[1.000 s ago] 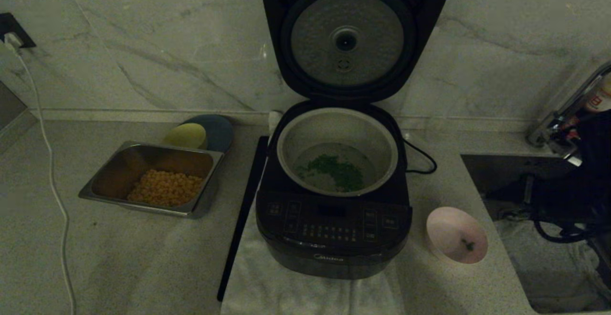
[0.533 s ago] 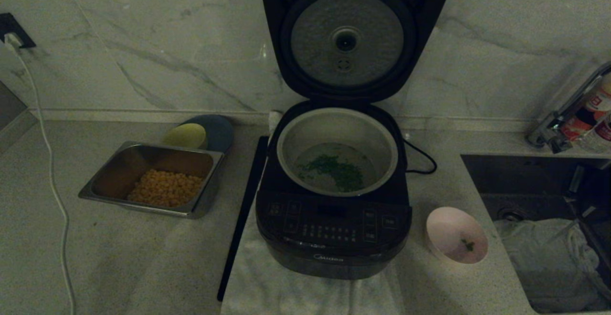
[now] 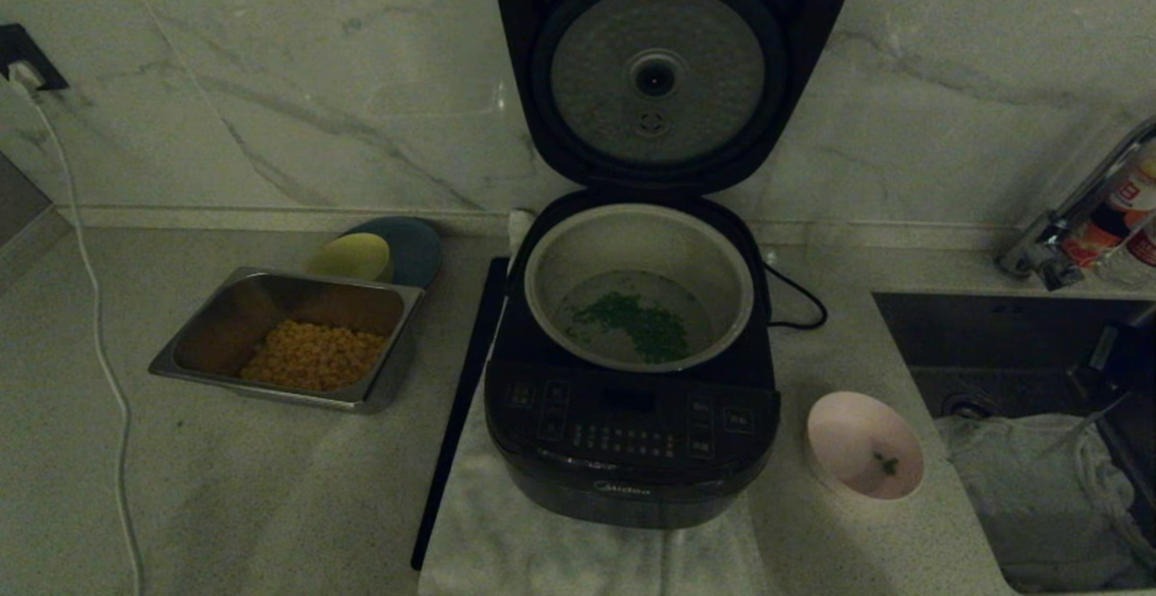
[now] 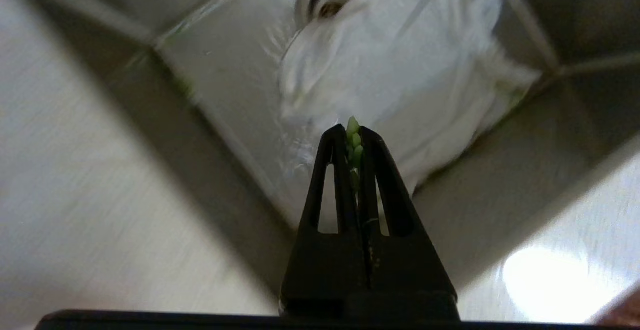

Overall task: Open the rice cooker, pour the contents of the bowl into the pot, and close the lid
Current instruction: Turn off the tap

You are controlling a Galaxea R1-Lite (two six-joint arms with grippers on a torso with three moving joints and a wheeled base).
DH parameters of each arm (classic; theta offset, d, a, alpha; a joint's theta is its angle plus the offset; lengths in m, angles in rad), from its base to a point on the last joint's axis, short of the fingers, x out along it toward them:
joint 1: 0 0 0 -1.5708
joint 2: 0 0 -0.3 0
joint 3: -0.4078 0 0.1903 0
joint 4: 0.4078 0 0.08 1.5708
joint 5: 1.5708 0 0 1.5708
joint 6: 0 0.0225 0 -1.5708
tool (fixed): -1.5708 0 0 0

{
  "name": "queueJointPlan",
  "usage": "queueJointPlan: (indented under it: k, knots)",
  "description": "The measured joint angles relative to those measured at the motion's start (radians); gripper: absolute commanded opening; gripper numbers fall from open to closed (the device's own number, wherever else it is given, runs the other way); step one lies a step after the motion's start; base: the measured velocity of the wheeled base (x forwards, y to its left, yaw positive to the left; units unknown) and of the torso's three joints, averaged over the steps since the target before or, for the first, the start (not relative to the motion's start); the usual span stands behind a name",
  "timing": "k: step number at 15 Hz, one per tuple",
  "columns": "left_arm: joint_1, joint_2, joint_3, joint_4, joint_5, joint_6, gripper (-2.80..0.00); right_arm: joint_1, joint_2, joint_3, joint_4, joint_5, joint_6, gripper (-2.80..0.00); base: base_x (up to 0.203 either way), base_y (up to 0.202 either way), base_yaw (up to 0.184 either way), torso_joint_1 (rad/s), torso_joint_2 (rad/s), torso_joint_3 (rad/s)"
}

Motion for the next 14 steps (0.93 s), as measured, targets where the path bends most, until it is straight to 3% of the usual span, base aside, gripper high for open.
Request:
queueJointPlan:
  k: [3, 14]
  knots:
    - [0.000, 0.000, 0.000, 0.000, 0.000, 0.000, -2.80, -0.050, 0.083, -0.039, -0.096, -0.002, -0.048, -2.80, 0.000, 0.000, 0.000, 0.000, 0.00, 0.000]
    - [0.000, 0.000, 0.000, 0.000, 0.000, 0.000, -2.80, -0.093, 0.295, -0.339, -0.077, -0.002, -0.152, -2.80, 0.000, 0.000, 0.000, 0.000, 0.00, 0.000]
